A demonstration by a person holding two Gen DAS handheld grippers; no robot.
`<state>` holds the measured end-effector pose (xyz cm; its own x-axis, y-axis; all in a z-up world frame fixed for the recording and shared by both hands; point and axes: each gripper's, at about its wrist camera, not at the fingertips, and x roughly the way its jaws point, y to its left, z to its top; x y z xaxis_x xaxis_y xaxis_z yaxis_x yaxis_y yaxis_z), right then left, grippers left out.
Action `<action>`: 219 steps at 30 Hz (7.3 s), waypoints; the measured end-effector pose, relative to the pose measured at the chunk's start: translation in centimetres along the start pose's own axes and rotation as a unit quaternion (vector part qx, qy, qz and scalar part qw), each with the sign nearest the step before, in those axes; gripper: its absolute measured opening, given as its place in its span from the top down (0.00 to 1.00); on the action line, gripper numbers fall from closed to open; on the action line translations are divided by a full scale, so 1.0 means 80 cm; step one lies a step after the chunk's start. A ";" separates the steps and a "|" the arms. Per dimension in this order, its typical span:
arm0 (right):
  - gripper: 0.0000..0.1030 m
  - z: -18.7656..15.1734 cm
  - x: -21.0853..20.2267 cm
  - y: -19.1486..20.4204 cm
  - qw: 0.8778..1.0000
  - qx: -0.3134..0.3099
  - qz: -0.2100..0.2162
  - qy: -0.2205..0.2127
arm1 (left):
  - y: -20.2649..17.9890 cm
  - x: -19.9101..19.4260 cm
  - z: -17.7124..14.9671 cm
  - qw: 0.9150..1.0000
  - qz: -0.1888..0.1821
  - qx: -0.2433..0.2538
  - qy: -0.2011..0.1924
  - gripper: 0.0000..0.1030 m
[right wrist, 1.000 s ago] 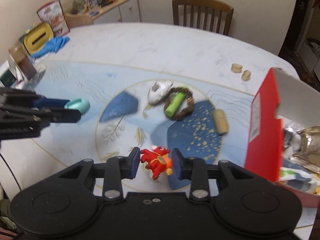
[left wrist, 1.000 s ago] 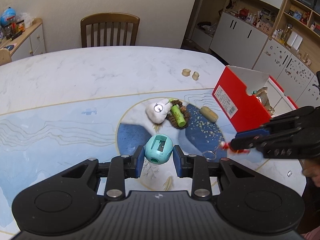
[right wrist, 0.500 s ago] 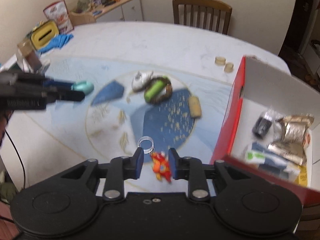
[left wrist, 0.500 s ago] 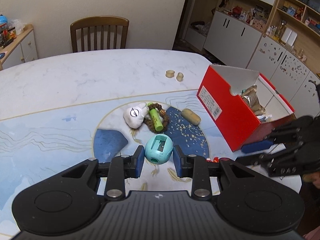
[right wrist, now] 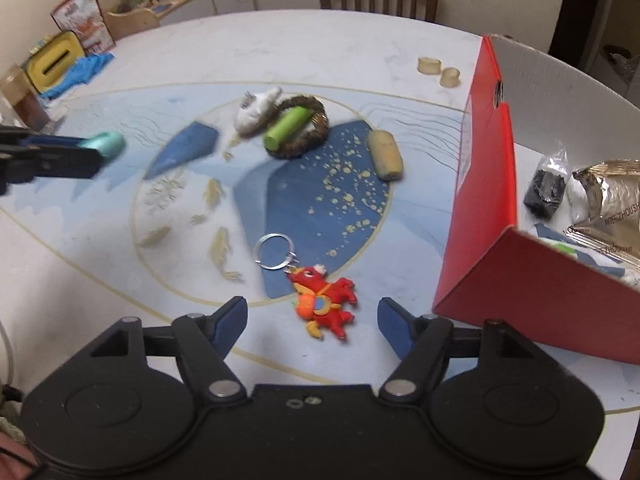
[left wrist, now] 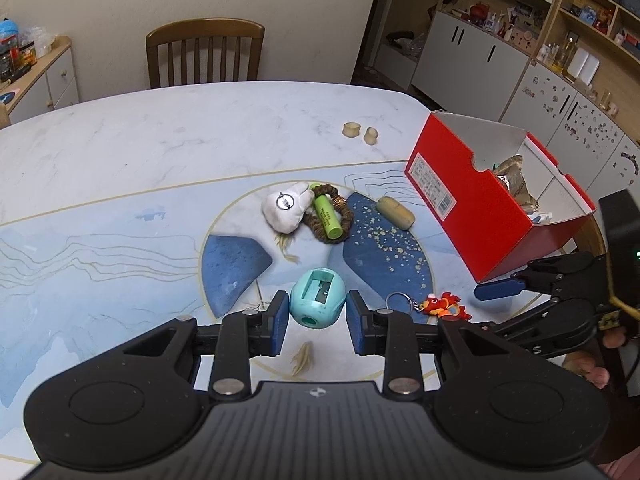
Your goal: Organize objects
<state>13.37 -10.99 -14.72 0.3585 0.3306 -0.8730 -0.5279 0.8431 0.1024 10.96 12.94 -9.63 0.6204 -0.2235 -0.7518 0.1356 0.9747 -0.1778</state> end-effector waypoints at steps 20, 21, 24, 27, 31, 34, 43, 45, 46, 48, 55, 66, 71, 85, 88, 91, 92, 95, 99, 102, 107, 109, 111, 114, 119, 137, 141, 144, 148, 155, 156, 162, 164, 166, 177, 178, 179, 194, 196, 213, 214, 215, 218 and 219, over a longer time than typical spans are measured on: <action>0.64 -0.001 0.020 0.025 0.999 -0.038 -0.038 0.005 | 0.003 0.003 -0.003 1.000 -0.002 0.000 0.002 0.71; 0.64 -0.001 0.019 0.023 0.999 -0.033 -0.036 0.006 | 0.002 0.004 -0.002 1.000 -0.002 0.001 0.002 0.71; 0.64 0.002 0.006 0.018 1.000 -0.016 -0.024 0.000 | -0.002 0.004 0.001 1.000 -0.001 0.002 0.001 0.71; 0.65 0.009 -0.019 0.013 1.000 -0.001 -0.010 -0.010 | -0.008 0.004 0.005 1.000 -0.002 0.005 -0.002 0.71; 0.65 0.019 -0.058 0.004 1.000 0.008 0.002 -0.030 | -0.022 0.005 0.015 1.000 -0.006 0.013 -0.006 0.71; 0.65 0.027 -0.088 -0.008 0.999 0.016 0.008 -0.046 | -0.037 0.006 0.024 1.000 -0.012 0.022 -0.010 0.71; 0.65 0.047 -0.173 -0.071 0.993 0.034 -0.003 -0.109 | -0.109 0.011 0.068 0.997 -0.032 0.069 -0.030 0.71; 0.65 0.050 -0.187 -0.092 0.992 0.042 -0.011 -0.122 | -0.128 0.016 0.079 0.995 -0.036 0.081 -0.034 0.71; 0.65 0.050 -0.193 -0.102 0.991 0.043 -0.017 -0.128 | -0.138 0.019 0.084 0.995 -0.038 0.086 -0.034 0.71; 0.64 0.050 -0.202 -0.124 0.989 0.048 -0.030 -0.139 | -0.159 0.027 0.093 0.994 -0.041 0.096 -0.034 0.71; 0.64 0.043 -0.214 -0.206 0.984 0.075 -0.067 -0.148 | -0.232 0.067 0.116 0.990 -0.044 0.134 -0.026 0.71; 0.64 0.014 -0.175 -0.297 0.985 0.105 -0.075 -0.113 | -0.324 0.152 0.141 0.984 -0.028 0.174 0.006 0.71; 0.64 0.010 -0.147 -0.306 0.989 0.087 -0.070 -0.091 | -0.348 0.195 0.145 0.981 -0.010 0.192 0.031 0.71; 0.64 0.013 -0.095 -0.315 0.997 0.050 -0.057 -0.034 | -0.353 0.278 0.155 0.979 0.015 0.173 0.103 0.71; 0.64 0.013 -0.084 -0.317 0.997 0.046 -0.056 -0.020 | -0.352 0.285 0.156 0.979 0.017 0.166 0.116 0.71; 0.64 0.013 -0.076 -0.322 0.997 0.047 -0.056 -0.011 | -0.353 0.292 0.156 0.978 0.017 0.166 0.127 0.71; 0.64 0.013 -0.074 -0.323 0.997 0.047 -0.055 -0.009 | -0.353 0.293 0.156 0.977 0.017 0.166 0.130 0.71; 0.64 0.012 -0.071 -0.325 0.998 0.045 -0.050 -0.007 | -0.355 0.296 0.157 0.977 0.018 0.165 0.137 0.71; 0.64 0.010 -0.067 -0.327 0.998 0.045 -0.041 -0.004 | -0.356 0.300 0.158 0.977 0.019 0.159 0.142 0.70; 0.63 0.009 -0.066 -0.325 0.998 0.042 -0.039 -0.004 | -0.355 0.301 0.157 0.977 0.018 0.156 0.145 0.70; 0.62 0.005 -0.071 -0.326 0.999 0.042 -0.028 -0.011 | -0.355 0.296 0.156 0.978 0.016 0.151 0.145 0.70; 0.60 0.005 -0.074 -0.327 0.999 0.043 -0.022 -0.014 | -0.355 0.291 0.155 0.978 0.017 0.150 0.141 0.69; 0.57 0.003 -0.079 -0.328 0.999 0.045 -0.016 -0.019 | -0.353 0.286 0.154 0.979 0.018 0.148 0.136 0.69; 0.55 0.000 -0.087 -0.328 0.998 0.047 -0.010 -0.027 | -0.351 0.275 0.153 0.982 0.013 0.140 0.127 0.69; 0.44 -0.006 -0.107 -0.329 0.997 0.053 -0.002 -0.047 | -0.347 0.250 0.150 0.986 0.005 0.132 0.106 0.69; 0.29 -0.002 -0.180 -0.291 0.990 0.075 0.017 -0.119 | -0.312 0.129 0.133 0.994 -0.033 0.107 0.015 0.69; 0.27 0.003 -0.185 -0.263 0.989 0.074 0.025 -0.125 | -0.286 0.106 0.125 0.995 -0.030 0.093 0.000 0.50; 0.23 0.009 -0.186 -0.235 0.989 0.063 0.027 -0.130 | -0.262 0.088 0.118 0.996 -0.024 0.090 -0.011 0.44; 0.19 0.021 -0.183 -0.195 0.989 0.053 0.038 -0.133 | -0.222 0.068 0.110 0.997 -0.014 0.074 -0.018 0.41; 0.12 0.044 -0.165 -0.124 0.990 0.027 0.050 -0.129 | -0.145 0.035 0.098 0.998 0.023 0.053 -0.033 0.28; 0.12 0.047 -0.162 -0.115 0.990 0.025 0.051 -0.127 | -0.134 0.032 0.096 0.998 0.028 0.052 -0.033 0.25; 0.12 0.065 -0.139 -0.068 0.992 0.001 0.050 -0.118 | -0.079 0.030 0.088 0.998 0.041 0.040 -0.027 0.19; 0.12 0.071 -0.131 -0.055 0.993 -0.001 0.047 -0.112 | -0.064 0.034 0.087 0.998 0.043 0.037 -0.024 0.18; 0.12 0.075 -0.123 -0.043 0.993 -0.004 0.043 -0.109 | -0.049 0.036 0.085 0.998 0.039 0.035 -0.025 0.18; 0.13 0.099 -0.066 0.003 0.996 -0.013 -0.002 -0.084 | 0.015 0.085 0.087 0.998 0.047 0.033 -0.019 0.00; 0.14 0.103 -0.059 0.004 0.997 -0.012 -0.009 -0.081 | 0.017 0.091 0.087 0.998 0.052 0.038 -0.020 0.00; 0.15 0.107 -0.053 0.005 0.997 -0.011 -0.014 -0.078 | 0.020 0.097 0.087 0.997 0.055 0.043 -0.020 0.00; 0.26 0.136 0.021 0.011 0.997 -0.038 -0.067 -0.027 | 0.043 0.166 0.086 0.996 0.032 0.087 -0.011 0.00; 0.28 0.141 0.031 0.005 0.997 -0.036 -0.068 -0.017 | 0.045 0.172 0.088 0.995 0.024 0.093 -0.007 0.00; 0.53 0.156 0.082 -0.034 0.995 0.051 -0.087 0.015 | 0.056 0.208 0.096 0.994 -0.022 0.109 0.015 0.21; 0.54 0.156 0.084 -0.036 0.995 0.058 -0.085 0.016 | 0.057 0.209 0.095 0.994 -0.025 0.108 0.016 0.22; 0.56 0.157 0.086 -0.038 0.995 0.060 -0.083 0.015 | 0.057 0.209 0.095 0.994 -0.030 0.106 0.016 0.25; 0.58 0.157 0.089 -0.038 0.994 0.062 -0.083 0.017 | 0.057 0.209 0.094 0.994 -0.038 0.104 0.014 0.33; 0.61 0.157 0.090 -0.038 0.994 0.065 -0.082 0.018 | 0.056 0.209 0.094 0.994 -0.039 0.104 0.014 0.35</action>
<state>27.20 -5.83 -15.31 0.4023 0.1706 -0.8995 -0.3600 0.9328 0.0159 27.75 13.65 -18.18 0.5800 -0.2965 -0.7587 0.3415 0.9341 -0.1040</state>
